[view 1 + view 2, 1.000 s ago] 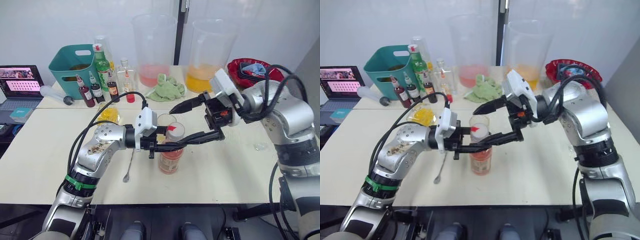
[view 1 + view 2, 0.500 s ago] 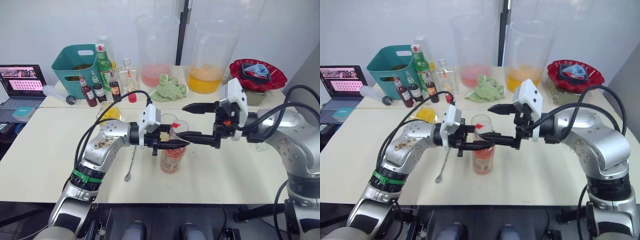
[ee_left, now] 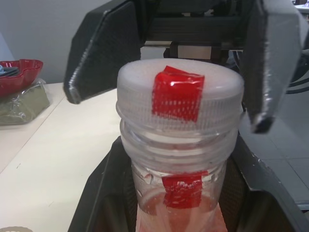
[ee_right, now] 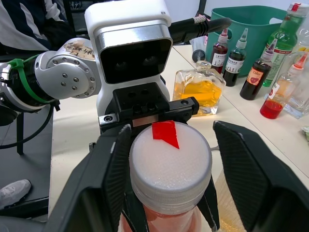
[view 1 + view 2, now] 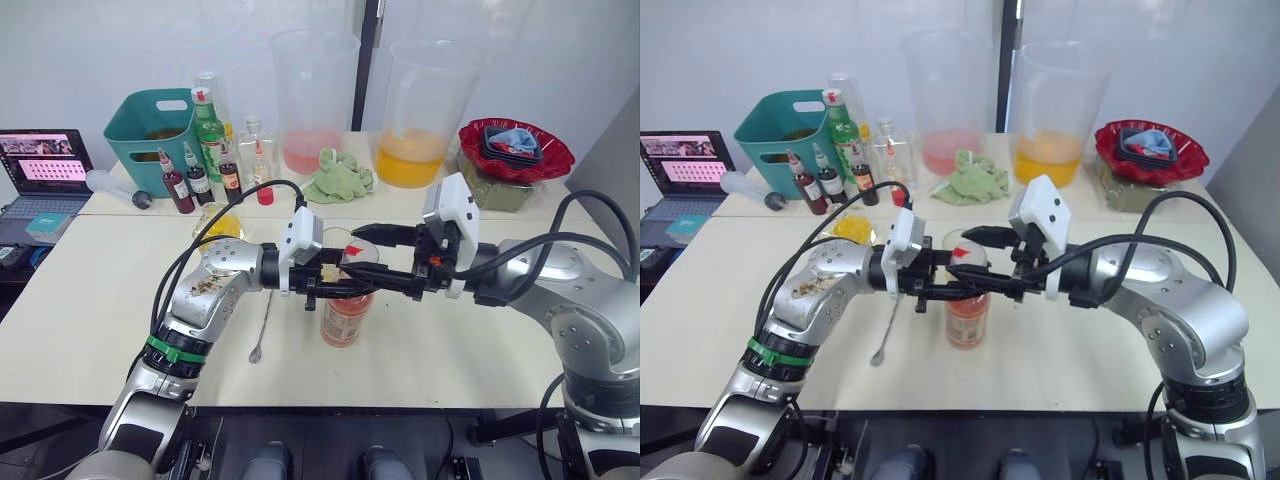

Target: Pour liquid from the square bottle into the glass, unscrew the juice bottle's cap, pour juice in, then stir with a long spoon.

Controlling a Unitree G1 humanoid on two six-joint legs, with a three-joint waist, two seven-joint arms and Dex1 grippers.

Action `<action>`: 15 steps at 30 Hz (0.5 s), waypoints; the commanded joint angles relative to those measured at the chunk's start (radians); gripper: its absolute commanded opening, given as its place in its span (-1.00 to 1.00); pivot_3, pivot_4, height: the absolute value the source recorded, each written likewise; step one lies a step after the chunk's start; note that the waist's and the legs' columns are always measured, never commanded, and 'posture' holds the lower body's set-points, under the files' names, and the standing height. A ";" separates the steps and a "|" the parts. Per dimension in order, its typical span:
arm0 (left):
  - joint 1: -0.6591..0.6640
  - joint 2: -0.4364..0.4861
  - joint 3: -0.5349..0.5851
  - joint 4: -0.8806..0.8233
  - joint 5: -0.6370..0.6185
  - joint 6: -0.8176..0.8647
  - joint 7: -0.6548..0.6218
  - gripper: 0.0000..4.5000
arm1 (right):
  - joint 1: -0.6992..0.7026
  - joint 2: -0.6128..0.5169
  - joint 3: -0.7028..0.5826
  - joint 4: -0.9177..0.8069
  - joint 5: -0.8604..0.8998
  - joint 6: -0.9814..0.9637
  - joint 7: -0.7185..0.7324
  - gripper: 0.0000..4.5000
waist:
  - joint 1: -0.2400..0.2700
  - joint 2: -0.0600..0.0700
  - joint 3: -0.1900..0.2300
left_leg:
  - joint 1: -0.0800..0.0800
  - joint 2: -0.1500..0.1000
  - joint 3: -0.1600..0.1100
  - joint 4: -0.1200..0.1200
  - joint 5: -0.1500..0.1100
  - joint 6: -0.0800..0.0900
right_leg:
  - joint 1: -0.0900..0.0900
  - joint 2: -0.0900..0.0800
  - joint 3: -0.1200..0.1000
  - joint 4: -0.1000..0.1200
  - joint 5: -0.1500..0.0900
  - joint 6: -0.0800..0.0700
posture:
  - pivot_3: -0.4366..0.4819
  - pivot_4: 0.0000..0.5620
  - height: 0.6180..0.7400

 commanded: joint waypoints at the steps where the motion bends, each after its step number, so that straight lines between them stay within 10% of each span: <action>1: 0.005 0.009 -0.023 0.012 0.048 0.004 0.011 -0.28 | -0.001 -0.003 -0.007 -0.033 0.016 -0.023 -0.002 0.35 | 0.000 0.000 0.000 | 0.000 0.000 0.000 0.000 0.000 0.000 | 0.000 0.000 0.000 0.000 0.000 0.000 | -0.05 -0.47 1.00; 15: 0.007 0.009 -0.011 0.003 0.038 0.015 0.018 -0.28 | 0.026 -0.005 0.001 -0.020 0.004 -0.074 0.020 -0.02 | 0.000 0.000 0.000 | 0.000 0.000 0.000 0.000 0.000 0.000 | 0.000 0.000 0.000 0.000 0.000 0.000 | -0.05 -0.47 1.00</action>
